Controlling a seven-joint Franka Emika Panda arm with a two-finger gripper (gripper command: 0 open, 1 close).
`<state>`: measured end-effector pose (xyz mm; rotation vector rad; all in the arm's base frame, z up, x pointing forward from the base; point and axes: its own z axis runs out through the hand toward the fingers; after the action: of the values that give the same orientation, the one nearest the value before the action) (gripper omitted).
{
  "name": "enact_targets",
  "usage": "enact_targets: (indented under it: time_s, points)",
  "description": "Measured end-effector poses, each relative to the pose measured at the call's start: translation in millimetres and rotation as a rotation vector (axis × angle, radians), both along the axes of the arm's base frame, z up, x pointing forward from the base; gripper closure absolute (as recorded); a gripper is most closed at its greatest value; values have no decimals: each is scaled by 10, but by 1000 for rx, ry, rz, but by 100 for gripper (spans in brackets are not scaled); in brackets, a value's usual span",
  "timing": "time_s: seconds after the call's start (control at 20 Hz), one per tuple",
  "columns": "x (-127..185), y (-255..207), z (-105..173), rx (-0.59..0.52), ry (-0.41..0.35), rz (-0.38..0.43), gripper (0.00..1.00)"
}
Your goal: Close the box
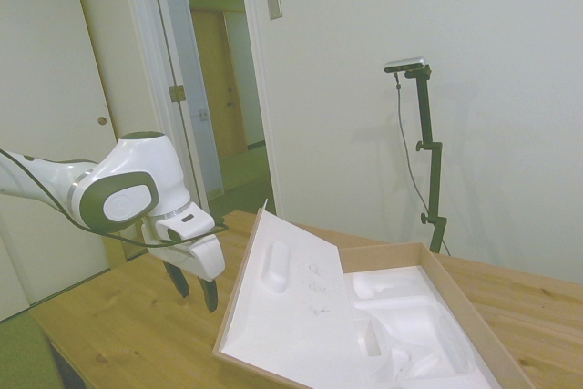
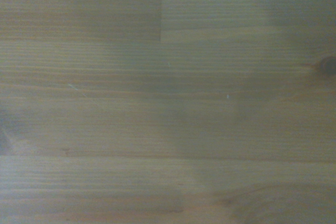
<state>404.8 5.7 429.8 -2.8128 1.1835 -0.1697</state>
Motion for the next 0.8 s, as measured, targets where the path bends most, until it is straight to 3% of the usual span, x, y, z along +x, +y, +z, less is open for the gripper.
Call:
enact_targets:
  time_s: [0.4,0.8]
  points:
    - [-43,-182,95,13,-24,-40,0]
    - [-204,-782,703,32,-118,-165,0]
